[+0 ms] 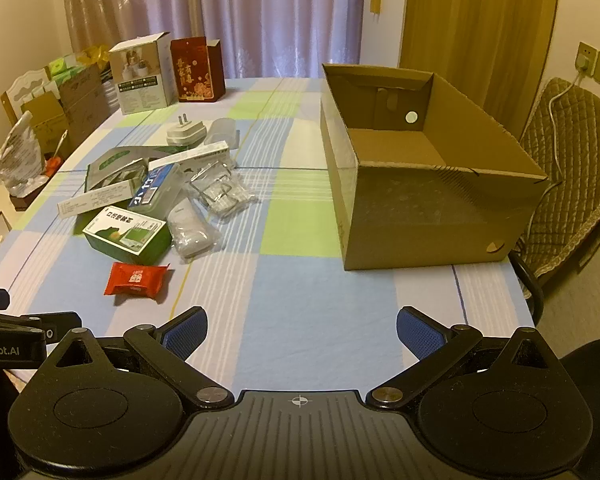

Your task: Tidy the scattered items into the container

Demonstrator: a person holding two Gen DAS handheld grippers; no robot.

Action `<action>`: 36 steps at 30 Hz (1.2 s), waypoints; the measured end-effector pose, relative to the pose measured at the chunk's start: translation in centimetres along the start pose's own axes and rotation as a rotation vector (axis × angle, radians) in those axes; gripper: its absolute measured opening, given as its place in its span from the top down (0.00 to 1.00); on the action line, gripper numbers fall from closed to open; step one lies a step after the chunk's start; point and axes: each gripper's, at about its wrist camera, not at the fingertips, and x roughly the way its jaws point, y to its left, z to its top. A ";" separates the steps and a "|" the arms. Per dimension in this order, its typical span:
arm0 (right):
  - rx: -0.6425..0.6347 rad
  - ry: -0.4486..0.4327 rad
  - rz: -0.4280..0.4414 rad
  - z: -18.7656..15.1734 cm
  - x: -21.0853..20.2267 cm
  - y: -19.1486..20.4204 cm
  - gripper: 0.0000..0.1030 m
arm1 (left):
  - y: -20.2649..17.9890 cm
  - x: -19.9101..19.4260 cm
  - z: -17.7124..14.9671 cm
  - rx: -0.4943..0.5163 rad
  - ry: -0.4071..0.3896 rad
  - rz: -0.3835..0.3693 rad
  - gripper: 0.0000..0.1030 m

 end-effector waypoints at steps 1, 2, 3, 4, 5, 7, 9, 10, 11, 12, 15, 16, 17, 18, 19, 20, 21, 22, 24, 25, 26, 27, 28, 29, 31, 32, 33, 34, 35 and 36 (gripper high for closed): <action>0.000 0.000 0.000 0.0 0.0 0.1 0.00 | 0.0 0.0 0.0 0.000 0.000 0.000 0.01; 0.001 0.000 0.000 0.0 0.0 0.1 0.00 | 0.0 0.0 0.0 0.000 0.000 0.000 0.01; 0.000 0.000 0.000 0.0 0.0 0.1 0.00 | 0.0 0.0 0.0 0.000 0.000 0.000 0.01; 0.000 0.001 0.000 0.0 0.0 0.0 0.00 | 0.0 0.0 0.0 -0.001 0.000 0.000 0.01; 0.000 0.001 0.000 0.0 0.0 0.0 0.00 | 0.0 0.0 0.0 -0.002 -0.001 0.001 0.01; -0.001 0.000 0.001 0.0 0.0 -0.1 0.00 | 0.0 0.0 0.0 -0.003 0.000 0.002 0.01; -0.002 0.001 0.001 0.0 0.0 -0.1 0.00 | 0.0 0.0 0.0 -0.005 0.000 0.003 0.01; -0.002 0.001 0.001 0.1 0.0 -0.1 0.00 | 0.0 0.0 0.0 -0.005 0.000 0.002 0.01; -0.001 0.002 0.002 0.1 0.0 -0.2 0.00 | 0.0 0.0 0.0 -0.005 0.000 0.003 0.01; -0.001 0.002 0.002 0.1 0.0 -0.1 0.00 | 0.0 0.0 0.0 -0.005 0.000 0.003 0.01; -0.002 0.001 0.002 0.1 0.0 -0.2 0.00 | 0.0 0.0 0.0 -0.006 0.000 0.004 0.01; -0.001 0.002 0.002 0.1 0.0 -0.2 0.00 | 0.0 0.0 0.0 -0.007 0.000 0.004 0.01; -0.002 0.002 0.003 0.1 0.0 -0.1 0.00 | 0.0 0.0 0.0 -0.007 0.000 0.004 0.01; -0.004 0.004 0.004 0.0 0.0 0.1 0.00 | 0.0 0.0 0.0 -0.008 0.000 0.004 0.01; -0.004 0.006 0.004 -0.1 0.0 0.2 0.00 | 0.0 0.0 -0.1 -0.008 0.000 0.004 0.01; -0.005 0.006 0.005 -0.1 0.0 0.2 0.00 | 0.0 0.0 -0.1 -0.009 0.000 0.005 0.01; -0.005 0.006 0.006 -0.1 0.0 0.2 0.00 | 0.0 0.0 -0.1 -0.009 0.000 0.005 0.01; -0.005 0.007 0.005 -0.1 0.0 0.2 0.00 | 0.0 0.0 -0.1 -0.009 0.000 0.006 0.01; -0.005 0.007 0.006 -0.1 0.0 0.3 0.00 | 0.0 0.0 -0.1 -0.010 0.000 0.006 0.01; -0.005 0.007 0.006 -0.1 0.1 0.2 0.00 | 0.0 0.0 -0.1 -0.010 0.000 0.006 0.01; -0.006 0.007 0.006 -0.1 0.1 0.2 0.00 | 0.0 0.0 -0.1 -0.011 0.000 0.007 0.01; -0.006 0.009 0.007 -0.1 0.1 0.2 0.00 | 0.1 0.0 -0.1 -0.012 -0.001 0.007 0.01; -0.006 0.010 0.008 -0.1 0.1 0.1 0.00 | 0.1 0.0 -0.1 -0.012 -0.001 0.008 0.01; -0.007 0.011 0.009 -0.1 0.1 0.1 0.00 | 0.1 0.0 -0.1 -0.013 -0.001 0.008 0.01; -0.007 0.011 0.009 -0.1 0.1 0.1 0.00 | 0.1 0.0 -0.1 -0.014 0.000 0.009 0.01; -0.006 0.011 0.010 -0.1 0.1 0.1 0.00 | 0.1 0.0 -0.1 -0.014 0.000 0.008 0.01; -0.007 0.012 0.013 -0.1 0.2 0.0 0.00 | 0.1 0.0 -0.1 -0.015 0.000 0.008 0.01; -0.008 0.011 0.019 -0.1 0.2 0.1 0.00 | 0.1 0.0 -0.1 -0.016 -0.001 0.009 0.01; -0.010 0.010 0.035 -0.1 0.2 0.1 0.00 | 0.1 0.0 -0.1 -0.017 -0.001 0.009 0.01; -0.013 0.006 0.063 -0.1 0.1 0.2 0.00 | 0.1 0.0 -0.1 -0.020 -0.002 0.009 0.01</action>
